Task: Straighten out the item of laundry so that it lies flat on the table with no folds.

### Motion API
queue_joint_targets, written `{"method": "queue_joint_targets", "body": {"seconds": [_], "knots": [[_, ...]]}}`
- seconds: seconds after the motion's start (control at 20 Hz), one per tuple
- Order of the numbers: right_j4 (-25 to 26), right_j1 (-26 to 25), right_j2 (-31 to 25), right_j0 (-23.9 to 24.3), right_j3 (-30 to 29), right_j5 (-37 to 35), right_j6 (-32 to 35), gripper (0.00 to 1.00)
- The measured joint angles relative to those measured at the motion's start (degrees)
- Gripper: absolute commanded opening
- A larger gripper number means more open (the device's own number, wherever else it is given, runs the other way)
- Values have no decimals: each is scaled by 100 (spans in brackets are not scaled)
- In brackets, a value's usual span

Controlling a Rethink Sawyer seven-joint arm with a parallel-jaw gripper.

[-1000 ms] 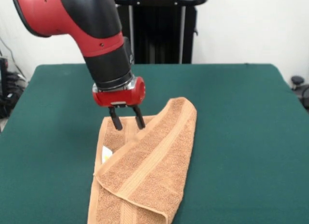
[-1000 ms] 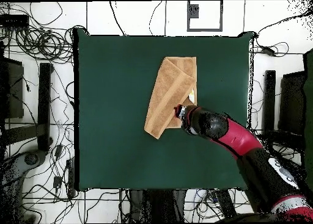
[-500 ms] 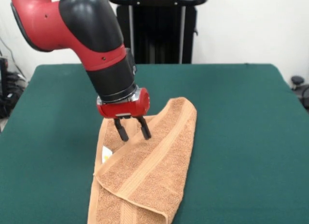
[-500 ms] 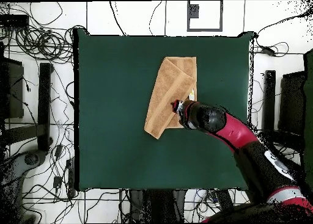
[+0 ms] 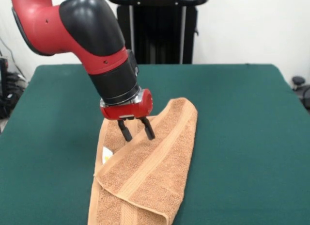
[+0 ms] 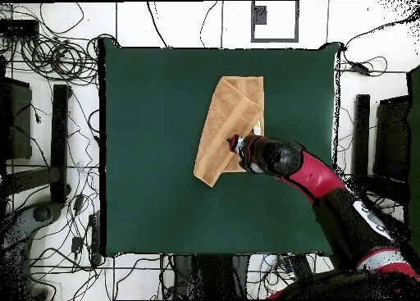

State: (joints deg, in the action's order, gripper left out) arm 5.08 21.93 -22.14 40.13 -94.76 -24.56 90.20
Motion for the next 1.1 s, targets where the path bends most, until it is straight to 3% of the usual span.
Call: {"method": "queue_joint_targets", "body": {"seconds": [1.1], "knots": [[-1, -176, -84, 96, 212, -124, 0, 100]]}}
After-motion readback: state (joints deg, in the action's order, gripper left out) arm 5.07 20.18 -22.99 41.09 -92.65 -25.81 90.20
